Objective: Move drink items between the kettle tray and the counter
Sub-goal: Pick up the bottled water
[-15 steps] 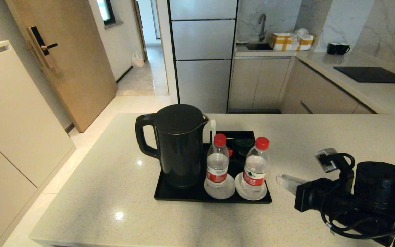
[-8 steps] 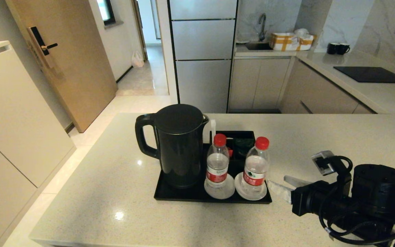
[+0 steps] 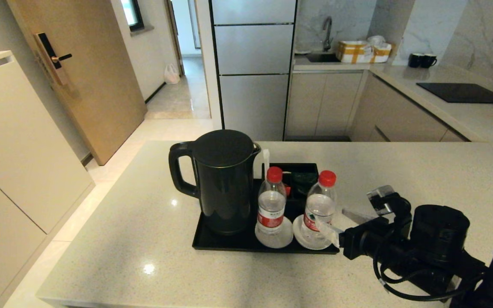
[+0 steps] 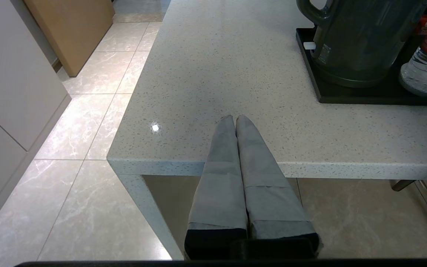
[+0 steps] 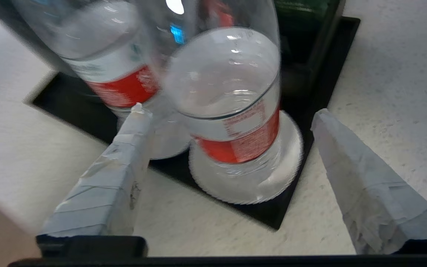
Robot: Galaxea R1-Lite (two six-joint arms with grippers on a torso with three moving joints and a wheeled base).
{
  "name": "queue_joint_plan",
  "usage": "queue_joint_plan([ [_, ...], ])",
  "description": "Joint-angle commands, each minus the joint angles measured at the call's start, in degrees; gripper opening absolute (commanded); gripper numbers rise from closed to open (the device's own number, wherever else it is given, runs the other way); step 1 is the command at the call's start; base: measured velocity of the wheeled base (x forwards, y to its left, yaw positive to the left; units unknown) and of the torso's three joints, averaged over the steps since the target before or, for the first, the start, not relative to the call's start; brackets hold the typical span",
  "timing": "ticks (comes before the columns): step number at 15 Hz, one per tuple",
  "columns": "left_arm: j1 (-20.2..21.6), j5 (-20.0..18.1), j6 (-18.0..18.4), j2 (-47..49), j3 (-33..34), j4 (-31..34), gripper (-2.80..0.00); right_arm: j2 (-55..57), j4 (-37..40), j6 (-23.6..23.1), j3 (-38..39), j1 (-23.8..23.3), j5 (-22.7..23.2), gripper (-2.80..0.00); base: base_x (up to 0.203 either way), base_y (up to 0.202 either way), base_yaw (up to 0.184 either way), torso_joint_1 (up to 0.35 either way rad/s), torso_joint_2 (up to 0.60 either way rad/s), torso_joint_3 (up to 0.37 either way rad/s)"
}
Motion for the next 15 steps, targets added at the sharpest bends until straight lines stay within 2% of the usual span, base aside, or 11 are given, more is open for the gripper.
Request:
queue_joint_plan([
  [1, 0.09, 0.00, -0.02, 0.07, 0.09, -0.01, -2.80, 2.80, -0.59, -0.17, -1.89, 0.05, 0.01, 0.00, 0.000, 0.000, 0.000, 0.000, 0.00, 0.000],
  [12, 0.01, 0.00, 0.06, 0.07, 0.09, -0.01, -2.80, 9.64, -0.52, -1.41, -11.41, 0.05, -0.47, 0.00, 0.000, 0.000, 0.000, 0.000, 0.00, 0.000],
  [13, 0.00, 0.00, -0.02, 0.07, 0.09, -0.01, -2.80, 9.81, -0.47, -1.41, -11.35, 0.05, -0.87, -1.17, 0.000, 0.000, 0.000, 0.000, 0.00, 0.000],
  [14, 0.00, 0.00, -0.02, 0.07, 0.09, -0.01, -2.80, 9.83, -0.46, -1.54, -11.16, 0.12, -1.24, -2.80, 0.000, 0.000, 0.000, 0.000, 0.00, 0.000],
  [15, 0.00, 0.00, 0.06, 0.07, 0.09, -0.01, -2.80, 9.58, -0.37, -1.58, -11.22, 0.05, -1.43, -2.80, 0.000, 0.000, 0.000, 0.000, 0.00, 0.000],
])
